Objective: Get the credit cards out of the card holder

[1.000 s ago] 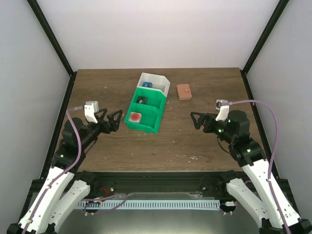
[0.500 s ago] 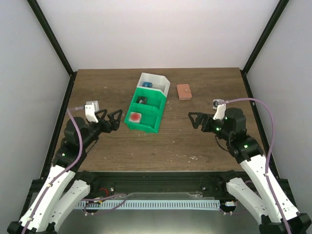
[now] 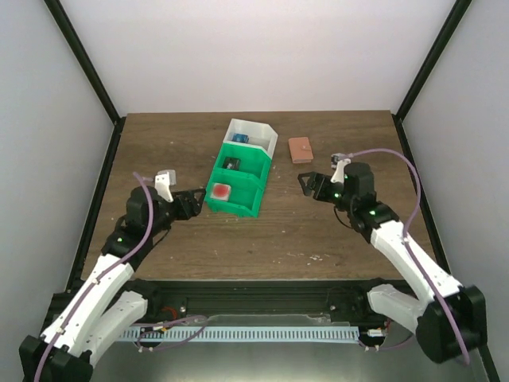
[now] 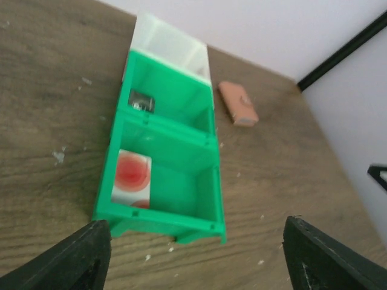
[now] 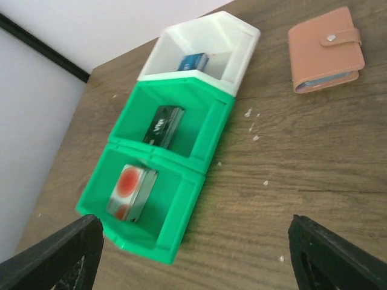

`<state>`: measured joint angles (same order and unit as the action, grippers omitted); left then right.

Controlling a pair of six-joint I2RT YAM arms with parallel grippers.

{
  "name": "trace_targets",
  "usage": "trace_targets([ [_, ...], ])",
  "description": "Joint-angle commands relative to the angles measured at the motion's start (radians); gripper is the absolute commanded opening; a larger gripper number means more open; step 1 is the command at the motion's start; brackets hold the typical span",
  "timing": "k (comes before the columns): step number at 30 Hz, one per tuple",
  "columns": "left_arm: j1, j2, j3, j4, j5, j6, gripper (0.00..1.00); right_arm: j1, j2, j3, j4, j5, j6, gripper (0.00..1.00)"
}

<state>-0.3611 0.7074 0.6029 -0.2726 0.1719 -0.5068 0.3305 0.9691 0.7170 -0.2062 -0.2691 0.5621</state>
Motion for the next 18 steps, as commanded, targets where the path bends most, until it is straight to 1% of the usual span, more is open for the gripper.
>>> trace_targets([
  [1,-0.004,0.066,-0.005,-0.013,0.042,-0.045,0.76,-0.002,0.15,0.03,0.168,0.091,-0.069,0.79],
  [4,-0.004,0.118,-0.004,-0.012,0.108,-0.041,0.73,-0.037,0.299,0.064,0.212,0.1,-0.11,0.57],
  [6,-0.004,0.14,-0.004,-0.008,0.157,-0.023,0.71,-0.077,0.389,0.09,0.241,0.067,-0.113,0.46],
  [7,-0.004,0.145,-0.005,-0.001,0.184,-0.01,0.71,-0.098,0.433,0.102,0.257,0.048,-0.108,0.43],
  [10,-0.006,0.141,-0.001,-0.002,0.238,0.046,0.71,-0.148,0.56,0.16,0.275,0.015,-0.08,0.42],
  [14,-0.007,0.123,0.023,-0.033,0.285,0.107,0.74,-0.18,0.692,0.235,0.322,-0.021,-0.083,0.41],
  [18,-0.007,0.113,0.016,-0.042,0.292,0.147,0.77,-0.201,0.833,0.349,0.312,-0.023,-0.074,0.41],
])
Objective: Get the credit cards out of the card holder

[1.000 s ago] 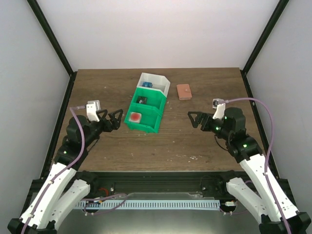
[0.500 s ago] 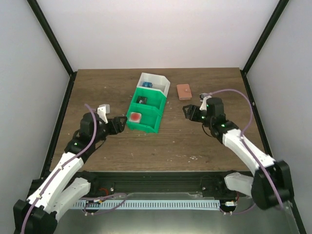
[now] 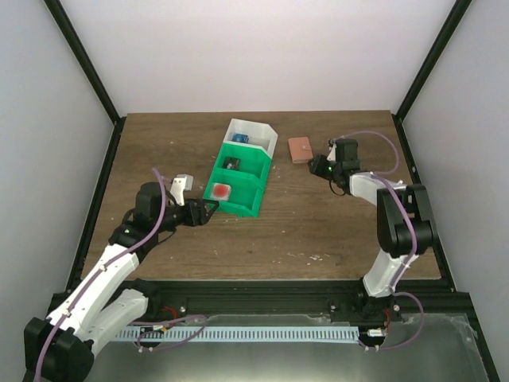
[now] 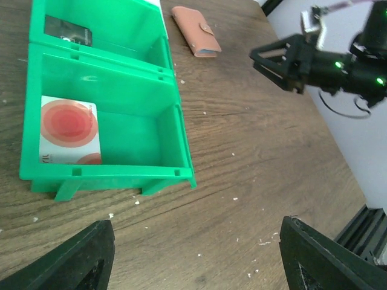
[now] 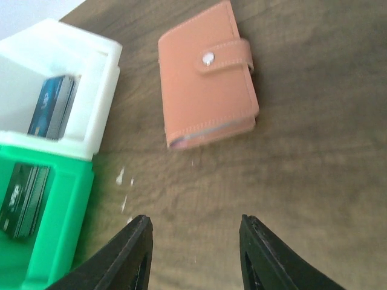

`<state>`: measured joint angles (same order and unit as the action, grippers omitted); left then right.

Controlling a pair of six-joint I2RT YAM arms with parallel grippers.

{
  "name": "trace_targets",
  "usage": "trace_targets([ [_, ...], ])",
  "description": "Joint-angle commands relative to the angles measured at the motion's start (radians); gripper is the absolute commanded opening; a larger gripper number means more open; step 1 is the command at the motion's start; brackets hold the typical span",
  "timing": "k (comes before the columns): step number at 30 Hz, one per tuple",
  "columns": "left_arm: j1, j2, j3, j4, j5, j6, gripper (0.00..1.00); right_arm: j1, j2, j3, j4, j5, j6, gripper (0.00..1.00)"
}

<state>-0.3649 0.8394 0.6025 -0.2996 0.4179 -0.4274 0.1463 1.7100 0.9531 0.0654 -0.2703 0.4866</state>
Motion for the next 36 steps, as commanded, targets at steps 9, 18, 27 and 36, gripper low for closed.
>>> trace_targets([
  [9,-0.003,-0.084,-0.011,0.005,0.052,0.066,0.78,-0.063,0.361,0.342,0.005,-0.094,0.033,0.4],
  [18,-0.003,-0.06,-0.009,0.014,0.06,0.065,0.79,-0.08,0.458,0.423,0.003,-0.164,0.058,0.4],
  [27,-0.006,-0.024,0.004,0.009,0.123,0.069,0.77,-0.087,0.477,0.432,0.012,-0.235,0.04,0.14],
  [36,-0.073,-0.019,0.024,-0.024,0.109,0.079,0.75,-0.093,0.303,0.225,0.128,-0.334,0.041,0.01],
])
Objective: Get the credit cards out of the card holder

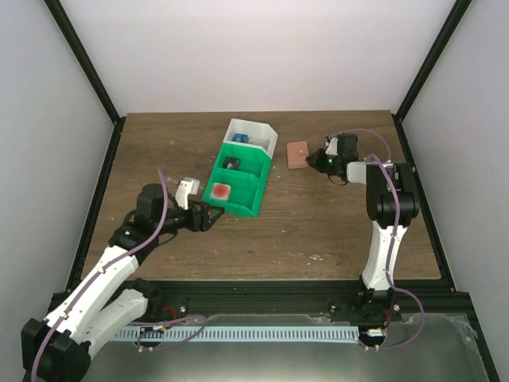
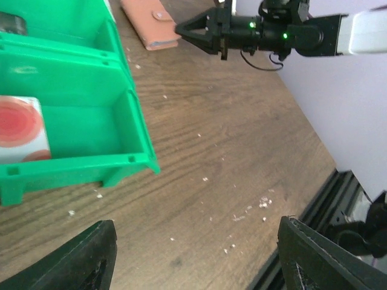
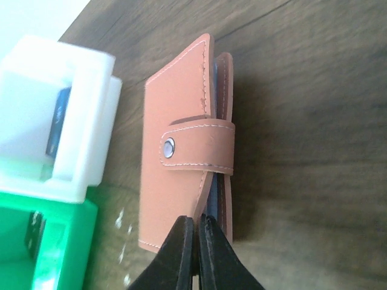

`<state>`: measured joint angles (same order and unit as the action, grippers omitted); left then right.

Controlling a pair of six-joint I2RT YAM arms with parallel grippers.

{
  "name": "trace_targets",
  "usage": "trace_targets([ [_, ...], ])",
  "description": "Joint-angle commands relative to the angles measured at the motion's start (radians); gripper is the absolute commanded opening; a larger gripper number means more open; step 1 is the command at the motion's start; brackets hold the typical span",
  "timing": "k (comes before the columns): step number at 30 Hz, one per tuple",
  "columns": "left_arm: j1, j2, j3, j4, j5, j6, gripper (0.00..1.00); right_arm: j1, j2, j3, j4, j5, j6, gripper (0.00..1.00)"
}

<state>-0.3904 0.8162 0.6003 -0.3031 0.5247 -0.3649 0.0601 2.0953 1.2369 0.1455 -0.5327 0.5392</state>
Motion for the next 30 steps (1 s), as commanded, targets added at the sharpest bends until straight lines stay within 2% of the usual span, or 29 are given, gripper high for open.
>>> trace_targets([
  [1,-0.067,0.0,0.031,-0.024,-0.011,0.014,0.74,-0.007,-0.097,-0.08,0.048,-0.081,-0.016,0.01],
  [9,-0.131,0.044,0.002,0.058,-0.056,-0.113,0.69,-0.005,-0.267,-0.303,0.048,-0.095,-0.047,0.0],
  [15,-0.135,0.083,-0.068,0.28,0.058,-0.268,0.68,0.014,-0.405,-0.474,0.03,-0.161,-0.072,0.01],
  [23,-0.139,0.144,-0.085,0.343,0.111,-0.331,0.67,0.066,-0.719,-0.672,-0.057,-0.241,-0.093,0.0],
  [30,-0.145,0.146,-0.168,0.555,0.202,-0.518,0.66,0.173,-0.955,-0.791,-0.046,-0.321,-0.038,0.0],
])
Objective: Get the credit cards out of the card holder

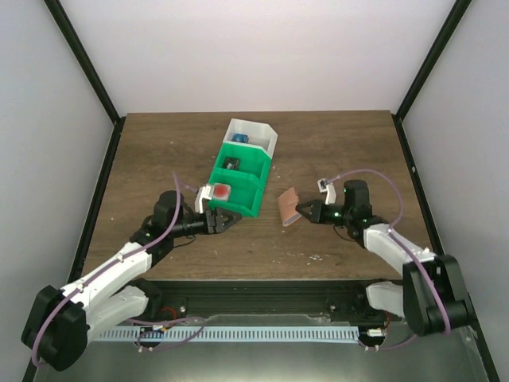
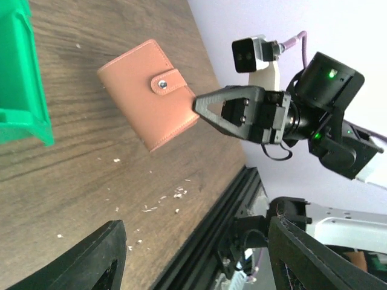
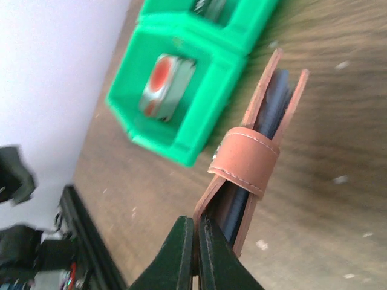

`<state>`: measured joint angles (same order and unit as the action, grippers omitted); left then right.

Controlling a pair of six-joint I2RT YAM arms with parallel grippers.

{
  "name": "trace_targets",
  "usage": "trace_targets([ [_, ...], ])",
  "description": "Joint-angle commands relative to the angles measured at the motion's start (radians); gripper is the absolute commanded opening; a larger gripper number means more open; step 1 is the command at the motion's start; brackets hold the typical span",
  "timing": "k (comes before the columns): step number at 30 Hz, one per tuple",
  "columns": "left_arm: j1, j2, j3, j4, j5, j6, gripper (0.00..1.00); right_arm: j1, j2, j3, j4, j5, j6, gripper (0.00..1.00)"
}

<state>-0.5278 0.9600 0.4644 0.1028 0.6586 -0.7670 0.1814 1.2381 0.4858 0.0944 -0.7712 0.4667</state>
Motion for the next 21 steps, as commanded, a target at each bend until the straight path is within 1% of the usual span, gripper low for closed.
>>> trace_targets([
  [1,-0.012,0.002,-0.035,0.151,0.068,-0.121,0.67,0.064,-0.127,-0.056,0.016,-0.101,0.059,0.0],
  [3,-0.019,-0.002,-0.04,0.151,0.063,-0.132,0.71,0.086,-0.191,-0.087,0.043,-0.135,0.112,0.0],
  [6,-0.024,-0.016,-0.068,0.176,0.055,-0.172,0.75,0.116,-0.294,-0.114,0.054,-0.142,0.153,0.01],
  [10,-0.024,-0.049,-0.124,0.232,0.039,-0.248,0.77,0.128,-0.367,-0.15,0.035,-0.13,0.18,0.01],
  [13,-0.024,-0.072,-0.145,0.195,0.002,-0.239,0.75,0.135,-0.359,-0.196,0.029,-0.129,0.199,0.01],
  [16,-0.024,-0.074,-0.137,0.123,-0.024,-0.179,0.7,0.161,-0.332,-0.246,0.066,-0.118,0.254,0.0],
  [18,-0.026,-0.071,-0.136,0.075,-0.044,-0.155,0.67,0.211,-0.301,-0.264,0.086,-0.08,0.288,0.0],
  [21,-0.031,-0.072,-0.148,0.058,-0.06,-0.146,0.65,0.305,-0.224,-0.259,0.106,-0.026,0.325,0.0],
])
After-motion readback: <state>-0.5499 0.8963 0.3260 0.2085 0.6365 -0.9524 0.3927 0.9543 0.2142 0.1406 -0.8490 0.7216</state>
